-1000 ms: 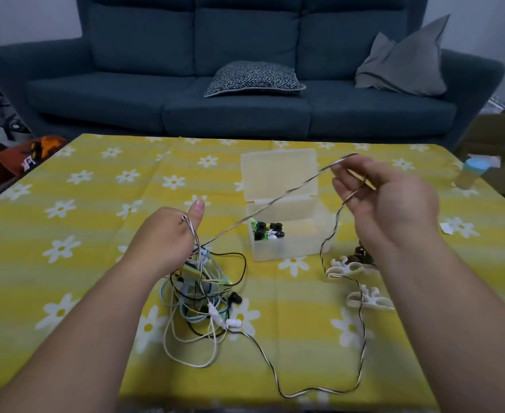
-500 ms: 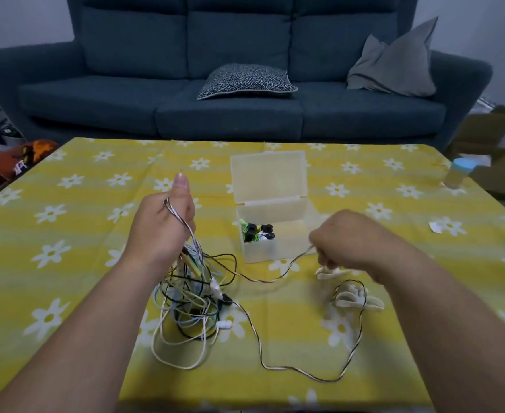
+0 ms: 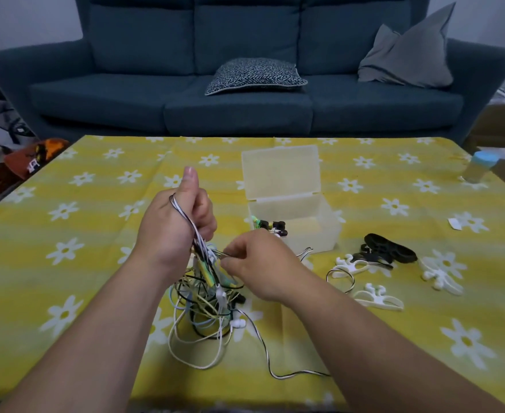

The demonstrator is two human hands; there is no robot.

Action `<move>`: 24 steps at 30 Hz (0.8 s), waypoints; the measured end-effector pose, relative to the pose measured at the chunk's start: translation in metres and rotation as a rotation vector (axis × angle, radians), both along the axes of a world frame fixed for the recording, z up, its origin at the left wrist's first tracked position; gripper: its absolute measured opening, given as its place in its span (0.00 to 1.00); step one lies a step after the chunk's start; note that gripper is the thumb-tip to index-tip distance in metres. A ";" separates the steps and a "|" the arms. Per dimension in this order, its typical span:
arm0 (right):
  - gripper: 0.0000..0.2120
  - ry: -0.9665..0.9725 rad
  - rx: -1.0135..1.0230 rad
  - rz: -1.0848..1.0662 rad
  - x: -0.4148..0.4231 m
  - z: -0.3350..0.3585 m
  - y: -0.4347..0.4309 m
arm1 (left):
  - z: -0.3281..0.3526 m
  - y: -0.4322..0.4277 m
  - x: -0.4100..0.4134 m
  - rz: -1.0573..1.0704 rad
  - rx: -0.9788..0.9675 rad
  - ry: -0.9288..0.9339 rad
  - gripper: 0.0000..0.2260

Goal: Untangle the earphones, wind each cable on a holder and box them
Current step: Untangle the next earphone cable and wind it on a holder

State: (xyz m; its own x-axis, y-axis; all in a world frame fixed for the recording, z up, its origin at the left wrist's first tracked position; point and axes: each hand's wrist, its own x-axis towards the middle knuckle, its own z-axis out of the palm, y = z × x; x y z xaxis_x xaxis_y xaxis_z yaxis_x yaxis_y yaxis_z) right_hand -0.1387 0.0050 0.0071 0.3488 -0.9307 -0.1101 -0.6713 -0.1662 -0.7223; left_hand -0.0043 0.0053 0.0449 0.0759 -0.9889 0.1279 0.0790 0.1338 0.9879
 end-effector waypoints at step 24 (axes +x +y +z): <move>0.16 0.462 0.046 -0.557 -0.148 0.090 -0.003 | -0.006 -0.005 0.008 0.423 -0.032 -0.639 0.31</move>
